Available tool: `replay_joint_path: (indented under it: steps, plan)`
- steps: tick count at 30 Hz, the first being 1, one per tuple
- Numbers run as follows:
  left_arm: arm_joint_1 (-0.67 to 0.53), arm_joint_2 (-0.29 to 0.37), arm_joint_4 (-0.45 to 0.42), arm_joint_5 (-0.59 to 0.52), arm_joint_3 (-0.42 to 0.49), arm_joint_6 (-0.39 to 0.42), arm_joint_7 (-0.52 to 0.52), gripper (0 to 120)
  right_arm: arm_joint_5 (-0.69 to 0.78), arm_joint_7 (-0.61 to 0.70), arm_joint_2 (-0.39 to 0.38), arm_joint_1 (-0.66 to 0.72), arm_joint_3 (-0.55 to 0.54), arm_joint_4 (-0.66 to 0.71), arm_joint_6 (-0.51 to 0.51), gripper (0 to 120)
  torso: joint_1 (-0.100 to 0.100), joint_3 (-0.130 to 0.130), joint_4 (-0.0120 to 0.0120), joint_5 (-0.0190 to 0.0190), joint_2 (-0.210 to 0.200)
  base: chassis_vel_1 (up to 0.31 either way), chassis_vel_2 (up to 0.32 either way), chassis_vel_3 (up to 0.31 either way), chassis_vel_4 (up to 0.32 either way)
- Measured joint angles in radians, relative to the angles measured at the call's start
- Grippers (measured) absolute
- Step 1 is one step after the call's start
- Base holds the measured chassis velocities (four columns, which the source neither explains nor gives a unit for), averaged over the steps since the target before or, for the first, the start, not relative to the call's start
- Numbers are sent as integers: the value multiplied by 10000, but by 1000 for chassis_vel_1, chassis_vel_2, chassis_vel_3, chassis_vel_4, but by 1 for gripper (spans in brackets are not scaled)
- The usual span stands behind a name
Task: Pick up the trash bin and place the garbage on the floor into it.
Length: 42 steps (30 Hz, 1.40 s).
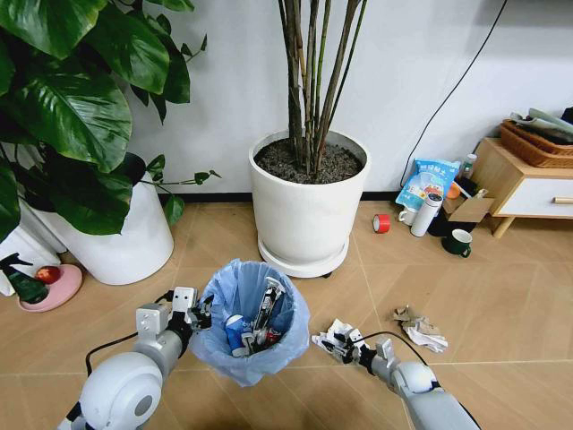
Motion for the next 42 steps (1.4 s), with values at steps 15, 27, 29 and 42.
replay_joint_path:
  steps: [15,27,29,42]
  plan:
    - [-53,102,97,-45,136,-23,-6,0,1053,765,-13,-590,482,1198,-318,0,0,1,0,2,0,0,0,0,0]
    - [-643,273,629,-657,490,-30,-23,0,2741,1241,-561,-1288,977,5132,-1198,0,0,0,0,-1,0,0,0,0,0]
    - [-791,275,759,-845,566,-30,-18,0,3048,1314,-671,-1405,1040,6108,-1454,0,0,1,-1,4,0,0,0,0,0]
    - [-1548,200,1419,-1148,809,6,399,0,3986,1715,-1116,-1092,601,9929,-2872,0,0,0,1,-6,0,0,0,0,0]
